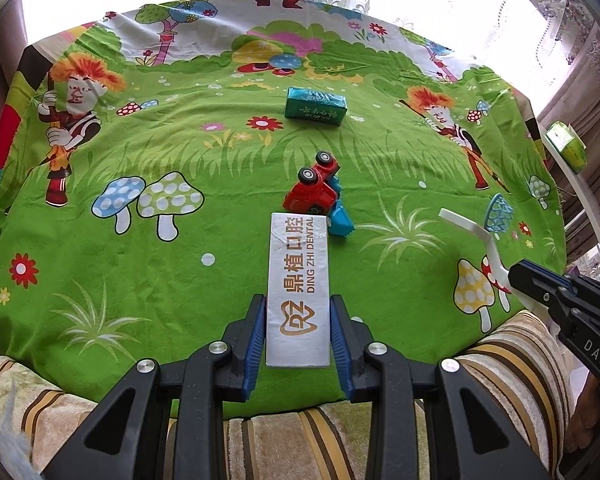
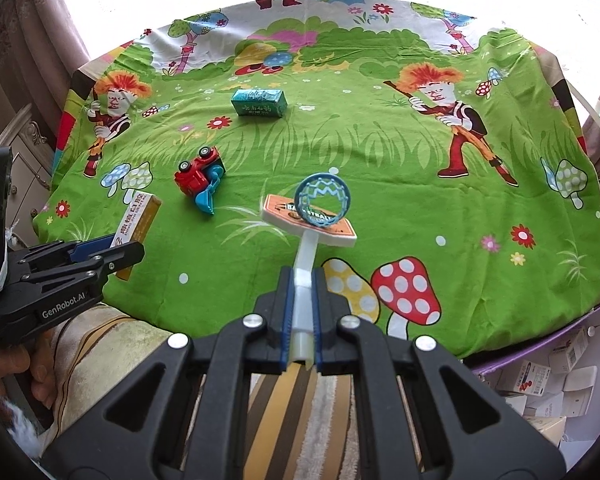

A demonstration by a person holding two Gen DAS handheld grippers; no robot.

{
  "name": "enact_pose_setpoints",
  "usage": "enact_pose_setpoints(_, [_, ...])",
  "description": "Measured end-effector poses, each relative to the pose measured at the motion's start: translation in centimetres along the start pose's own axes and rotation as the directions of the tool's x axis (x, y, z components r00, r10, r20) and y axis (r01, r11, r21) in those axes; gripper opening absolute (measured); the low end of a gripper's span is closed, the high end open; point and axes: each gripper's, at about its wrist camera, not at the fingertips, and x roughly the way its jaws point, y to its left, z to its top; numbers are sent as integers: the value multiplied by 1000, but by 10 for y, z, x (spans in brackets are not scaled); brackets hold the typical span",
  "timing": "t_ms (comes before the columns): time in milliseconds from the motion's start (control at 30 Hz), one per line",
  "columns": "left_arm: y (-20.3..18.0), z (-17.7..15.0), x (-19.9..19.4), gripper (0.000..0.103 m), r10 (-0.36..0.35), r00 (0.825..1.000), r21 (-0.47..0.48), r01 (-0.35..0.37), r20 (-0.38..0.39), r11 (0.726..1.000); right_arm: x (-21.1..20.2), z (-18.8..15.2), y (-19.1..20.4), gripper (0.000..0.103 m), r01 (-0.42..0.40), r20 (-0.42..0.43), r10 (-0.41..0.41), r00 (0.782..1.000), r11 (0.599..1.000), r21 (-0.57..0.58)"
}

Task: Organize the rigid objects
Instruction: 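Carry the dental box and hoop toy over the purple box and open both tools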

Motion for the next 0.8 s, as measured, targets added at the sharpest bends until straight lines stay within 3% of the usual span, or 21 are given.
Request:
enact_pose_setpoints(400, [-36,2,-29,32,-58,998,67,55,39,996,-44,-14,-22,11,8,74,-12,997,999,50])
enact_pose_setpoints(800, [-119,-8,-44,32,-174,985,193,169,7,966,-100,-50,-102,11,80,127,-106,986,977,198])
